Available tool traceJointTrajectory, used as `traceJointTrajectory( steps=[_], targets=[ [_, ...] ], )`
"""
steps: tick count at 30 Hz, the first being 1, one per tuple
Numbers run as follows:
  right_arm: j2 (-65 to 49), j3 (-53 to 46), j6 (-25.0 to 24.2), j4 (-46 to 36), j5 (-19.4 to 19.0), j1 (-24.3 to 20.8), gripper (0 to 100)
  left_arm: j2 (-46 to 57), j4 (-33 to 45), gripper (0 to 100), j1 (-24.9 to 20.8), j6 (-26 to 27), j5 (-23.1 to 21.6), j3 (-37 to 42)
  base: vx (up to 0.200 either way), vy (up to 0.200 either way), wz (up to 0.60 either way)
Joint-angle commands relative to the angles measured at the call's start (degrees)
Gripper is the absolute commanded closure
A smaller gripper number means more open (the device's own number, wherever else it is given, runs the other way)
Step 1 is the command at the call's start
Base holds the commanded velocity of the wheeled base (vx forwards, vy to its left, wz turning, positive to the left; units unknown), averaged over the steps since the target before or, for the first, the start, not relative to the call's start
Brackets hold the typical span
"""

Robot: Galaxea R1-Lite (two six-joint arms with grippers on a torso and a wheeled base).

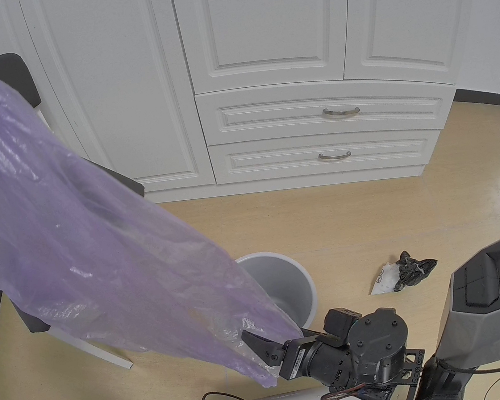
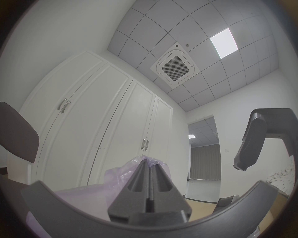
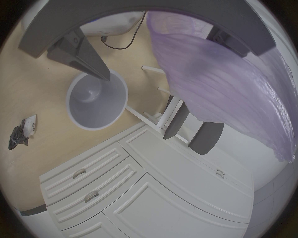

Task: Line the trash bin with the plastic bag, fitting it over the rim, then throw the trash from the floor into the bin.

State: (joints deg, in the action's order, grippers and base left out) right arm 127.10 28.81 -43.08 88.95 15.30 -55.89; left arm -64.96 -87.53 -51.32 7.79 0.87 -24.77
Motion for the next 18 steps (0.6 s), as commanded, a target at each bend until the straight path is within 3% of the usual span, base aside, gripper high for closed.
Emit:
traceJointTrajectory(
  steps=[1, 18],
  targets=[
    [0.52, 0.81, 0.1, 1.05, 0.52, -0.36, 0, -0.25, -0.01, 100, -0.01, 0.03, 0.01, -0.01, 0.0, 0.0, 0.0],
    [0.87, -0.33, 1.6, 1.05, 1.31, -1.85, 0, -0.25, -0.01, 100, 0.43, 0.12, 0.01, -0.72, 0.0, 0.0, 0.0]
  ],
)
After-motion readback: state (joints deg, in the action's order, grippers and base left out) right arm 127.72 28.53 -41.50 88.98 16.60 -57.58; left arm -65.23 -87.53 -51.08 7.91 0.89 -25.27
